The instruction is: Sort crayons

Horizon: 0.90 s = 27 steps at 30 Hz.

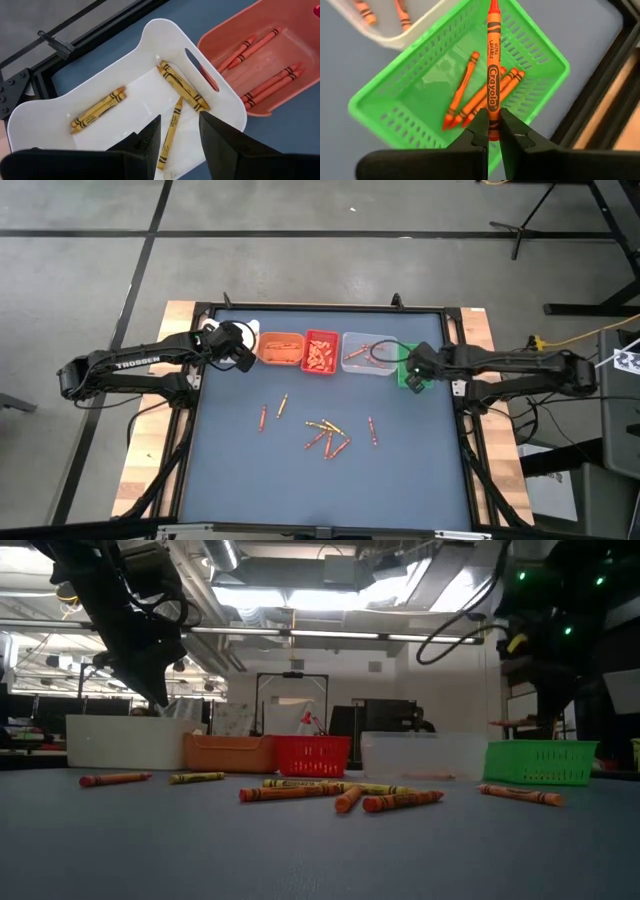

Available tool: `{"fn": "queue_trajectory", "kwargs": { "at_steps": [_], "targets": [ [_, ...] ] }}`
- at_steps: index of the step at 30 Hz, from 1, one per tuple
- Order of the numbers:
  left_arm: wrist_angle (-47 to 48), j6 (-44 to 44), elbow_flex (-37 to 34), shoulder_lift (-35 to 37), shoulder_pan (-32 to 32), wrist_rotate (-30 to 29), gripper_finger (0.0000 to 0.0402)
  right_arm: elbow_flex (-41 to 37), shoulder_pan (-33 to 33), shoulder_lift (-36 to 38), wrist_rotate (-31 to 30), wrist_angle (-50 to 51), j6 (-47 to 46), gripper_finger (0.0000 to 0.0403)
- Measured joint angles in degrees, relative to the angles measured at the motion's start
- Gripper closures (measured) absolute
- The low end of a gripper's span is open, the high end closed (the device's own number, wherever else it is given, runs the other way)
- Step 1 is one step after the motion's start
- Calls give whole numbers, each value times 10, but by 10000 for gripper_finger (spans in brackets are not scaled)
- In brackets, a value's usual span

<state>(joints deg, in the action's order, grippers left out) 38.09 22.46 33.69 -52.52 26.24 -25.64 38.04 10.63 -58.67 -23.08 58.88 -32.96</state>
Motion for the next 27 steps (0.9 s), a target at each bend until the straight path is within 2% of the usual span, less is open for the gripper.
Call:
{"fn": "queue_trajectory", "kwargs": {
  "at_steps": [7,13,22,27],
  "targets": [
    [0,1,0,0,0,0,285,-23,38,-1,1,-50,2,384],
    [0,1,0,0,0,0,285,-23,37,-1,1,-54,2,377],
    [-1,1,0,0,0,1,285,-23,37,-1,1,-54,2,285],
    [-18,0,0,0,0,12,285,-23,37,-1,1,-54,2,259]
  ]
}}
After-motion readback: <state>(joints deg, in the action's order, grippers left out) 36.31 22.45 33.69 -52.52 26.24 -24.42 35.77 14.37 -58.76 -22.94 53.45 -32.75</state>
